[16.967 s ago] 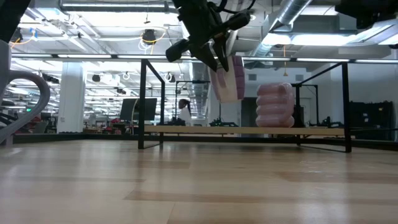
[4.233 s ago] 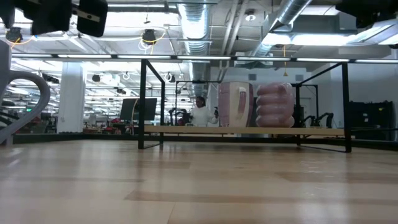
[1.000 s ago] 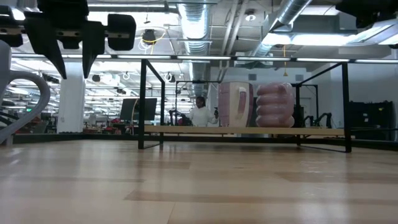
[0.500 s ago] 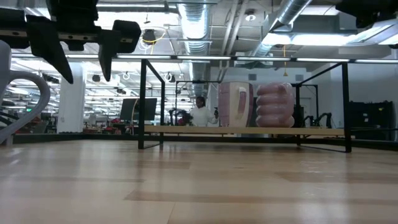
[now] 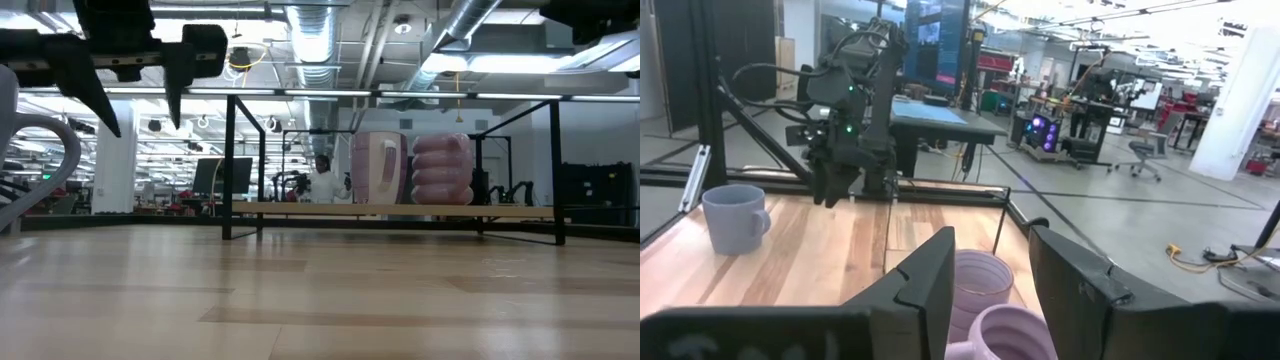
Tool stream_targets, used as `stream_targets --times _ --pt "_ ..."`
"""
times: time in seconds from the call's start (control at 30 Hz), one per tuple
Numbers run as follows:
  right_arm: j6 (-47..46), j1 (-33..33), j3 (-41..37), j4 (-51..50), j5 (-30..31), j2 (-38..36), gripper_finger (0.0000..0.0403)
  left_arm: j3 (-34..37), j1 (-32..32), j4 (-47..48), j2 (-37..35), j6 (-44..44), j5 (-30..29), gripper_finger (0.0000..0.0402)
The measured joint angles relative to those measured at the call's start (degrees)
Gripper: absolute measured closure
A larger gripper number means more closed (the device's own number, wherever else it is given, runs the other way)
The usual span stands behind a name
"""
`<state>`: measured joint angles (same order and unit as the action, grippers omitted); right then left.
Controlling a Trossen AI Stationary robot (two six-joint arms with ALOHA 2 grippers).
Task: Stack small to large cups/mugs on shelf
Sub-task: Put the blue mug on the shelf
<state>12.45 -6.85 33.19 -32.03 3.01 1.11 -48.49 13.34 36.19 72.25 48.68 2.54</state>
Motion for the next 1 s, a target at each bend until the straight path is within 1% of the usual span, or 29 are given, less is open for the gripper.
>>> stream_targets --times 0.17,0.3,0.37,0.53,0.67,0.87,1.0 --pt "1.2 0.0 0.0 -0.1 0.0 0.0 0.0248 0.0 0.0 -2.5 0.0 10.4 -4.5 0.0182" --pt "1.2 0.0 0.0 -0.1 0.2 0.0 0.0249 0.0 0.0 -4.8 0.0 17.1 -5.0 0.0182" --pt "1.2 0.0 0.0 -0.1 0.2 0.0 0.025 0.0 0.0 -5.5 0.0 19.2 -6.0 0.0182" --pt "1.1 0.0 0.0 -0.1 0.1 0.0 0.0248 0.0 0.0 -5.6 0.0 20.7 -12.0 0.0182" --pt "1.1 0.0 0.0 -0.1 0.1 0.0 0.0248 0.0 0.2 -5.7 0.0 20.8 -11.6 0.0182" --pt "1.1 0.0 0.0 -0.2 0.1 0.0 0.025 -0.5 0.3 -2.3 0.0 20.7 -5.9 0.0182" --pt "0.8 0.0 0.0 -0.1 0.6 0.0 0.0248 -0.5 0.4 -2.4 0.0 22.1 -6.2 0.0182"
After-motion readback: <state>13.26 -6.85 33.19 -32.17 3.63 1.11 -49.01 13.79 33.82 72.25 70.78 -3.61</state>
